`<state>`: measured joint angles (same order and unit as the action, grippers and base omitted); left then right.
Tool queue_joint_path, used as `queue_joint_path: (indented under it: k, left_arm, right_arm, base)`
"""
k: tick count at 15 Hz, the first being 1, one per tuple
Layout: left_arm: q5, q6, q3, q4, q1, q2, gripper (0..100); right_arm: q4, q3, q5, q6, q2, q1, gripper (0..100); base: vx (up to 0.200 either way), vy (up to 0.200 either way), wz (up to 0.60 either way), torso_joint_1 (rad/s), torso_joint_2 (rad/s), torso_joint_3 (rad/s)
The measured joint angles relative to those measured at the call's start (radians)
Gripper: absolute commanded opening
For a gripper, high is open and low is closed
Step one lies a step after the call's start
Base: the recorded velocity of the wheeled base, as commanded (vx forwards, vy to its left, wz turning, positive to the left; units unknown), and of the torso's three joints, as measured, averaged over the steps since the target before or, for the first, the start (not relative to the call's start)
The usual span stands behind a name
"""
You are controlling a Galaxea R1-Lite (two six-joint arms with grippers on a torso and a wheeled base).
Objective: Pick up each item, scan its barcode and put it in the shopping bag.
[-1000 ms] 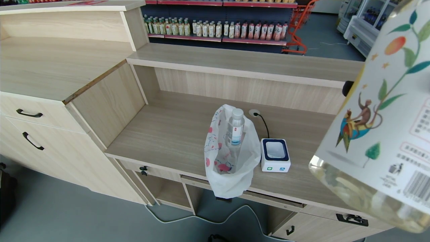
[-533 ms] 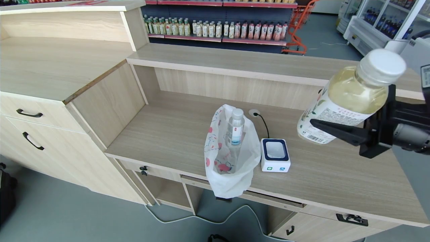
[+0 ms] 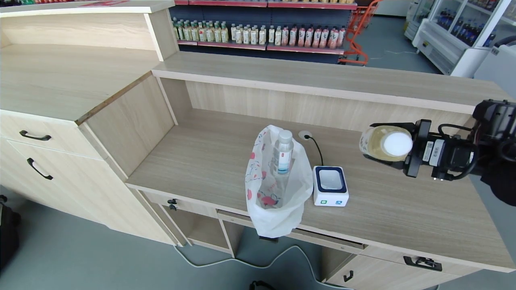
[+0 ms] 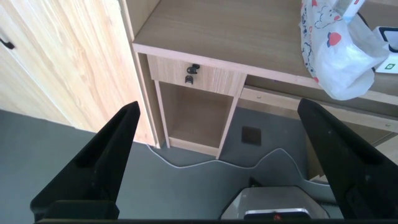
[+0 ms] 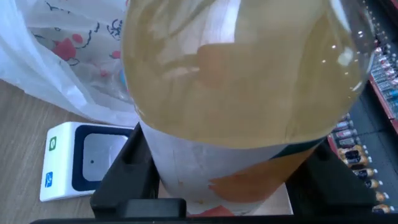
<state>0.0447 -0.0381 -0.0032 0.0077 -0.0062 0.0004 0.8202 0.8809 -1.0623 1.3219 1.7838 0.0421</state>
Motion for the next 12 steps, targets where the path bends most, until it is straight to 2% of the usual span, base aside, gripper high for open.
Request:
queue_joint_path:
  k: [2, 4, 12]
  left_arm:
    - [0.0, 0.0, 0.0, 0.0, 0.0, 0.0, 100]
    - [0.0, 0.0, 0.0, 0.0, 0.0, 0.0, 100]
    - [0.0, 0.0, 0.0, 0.0, 0.0, 0.0, 100]
  right_arm:
    - [-0.001, 0.022, -0.056, 0.121, 0.055, 0.014, 0]
    - [0.0, 0.047, -0.094, 0.169, 0.099, 0.018, 0]
    - [-0.043, 0.073, -0.106, 0.19, 0.177, 0.022, 0]
  base:
    - [0.0, 0.0, 0.0, 0.0, 0.0, 0.0]
    - [0.0, 0.0, 0.0, 0.0, 0.0, 0.0]
    - [0.0, 0.0, 0.0, 0.0, 0.0, 0.0]
